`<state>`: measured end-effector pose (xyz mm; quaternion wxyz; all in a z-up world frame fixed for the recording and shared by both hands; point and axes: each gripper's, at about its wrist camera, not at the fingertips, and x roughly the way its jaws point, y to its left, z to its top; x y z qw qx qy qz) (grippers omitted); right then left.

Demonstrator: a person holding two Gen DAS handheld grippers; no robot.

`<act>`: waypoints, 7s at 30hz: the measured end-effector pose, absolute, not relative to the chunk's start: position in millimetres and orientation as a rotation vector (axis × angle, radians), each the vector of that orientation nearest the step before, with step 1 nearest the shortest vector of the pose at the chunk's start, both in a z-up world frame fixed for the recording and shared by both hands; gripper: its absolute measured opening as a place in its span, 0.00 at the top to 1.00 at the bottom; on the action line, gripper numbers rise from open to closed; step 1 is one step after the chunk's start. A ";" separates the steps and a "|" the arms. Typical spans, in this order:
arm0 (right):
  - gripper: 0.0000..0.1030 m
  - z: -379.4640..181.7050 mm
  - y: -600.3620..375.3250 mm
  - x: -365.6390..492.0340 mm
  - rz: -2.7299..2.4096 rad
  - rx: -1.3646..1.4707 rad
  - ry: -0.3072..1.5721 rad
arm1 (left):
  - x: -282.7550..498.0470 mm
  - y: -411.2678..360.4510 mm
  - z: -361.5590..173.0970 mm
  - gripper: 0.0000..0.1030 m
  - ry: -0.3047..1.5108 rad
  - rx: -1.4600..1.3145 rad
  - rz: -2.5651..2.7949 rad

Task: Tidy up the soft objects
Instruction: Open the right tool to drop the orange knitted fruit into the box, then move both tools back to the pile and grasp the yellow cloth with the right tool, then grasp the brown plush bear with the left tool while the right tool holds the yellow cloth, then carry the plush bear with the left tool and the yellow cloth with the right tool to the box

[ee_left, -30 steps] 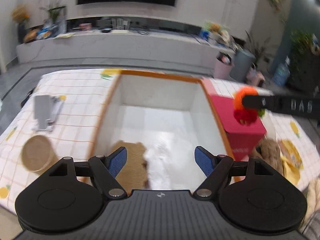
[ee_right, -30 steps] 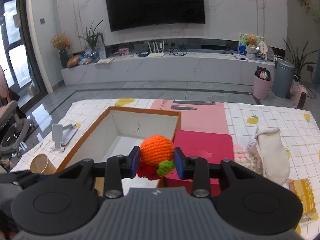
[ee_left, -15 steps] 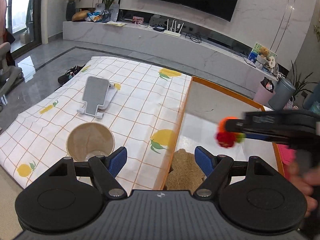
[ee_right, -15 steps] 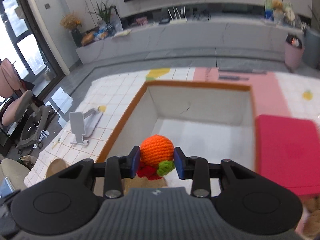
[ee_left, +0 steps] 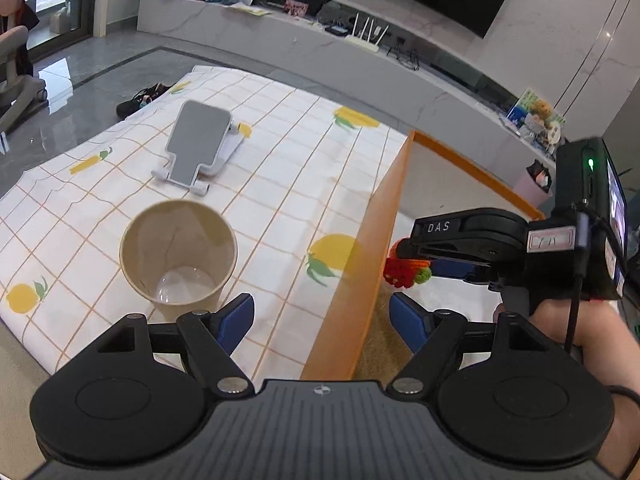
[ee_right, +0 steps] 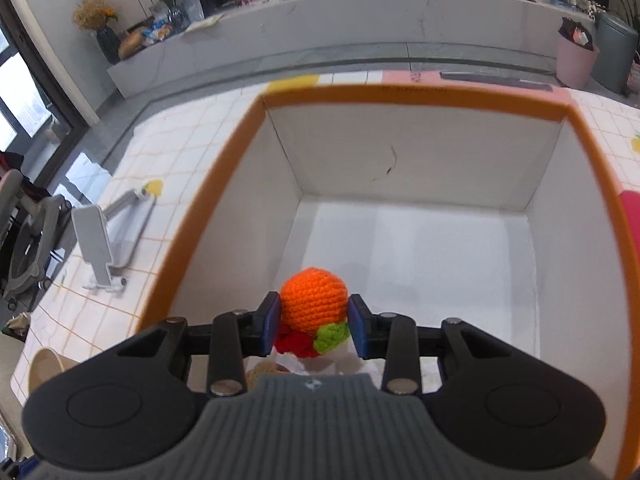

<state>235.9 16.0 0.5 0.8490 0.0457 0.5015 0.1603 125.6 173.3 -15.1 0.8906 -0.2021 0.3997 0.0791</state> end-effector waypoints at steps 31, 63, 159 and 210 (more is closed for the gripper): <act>0.33 160.9 -142.2 131.6 0.346 0.104 0.709 | 114.1 88.1 39.9 0.12 0.703 -0.352 0.002; 0.31 -10.0 -404.0 113.6 -0.251 0.360 0.937 | 100.7 -126.4 -47.9 0.12 0.798 0.000 -0.420; 0.96 -22.1 -429.2 119.7 -0.161 0.399 0.934 | 100.8 -207.4 -88.3 0.05 0.735 0.509 -0.660; 0.96 95.6 -339.8 224.5 -0.109 0.217 0.700 | 234.3 -98.2 78.3 0.42 0.615 0.200 -0.343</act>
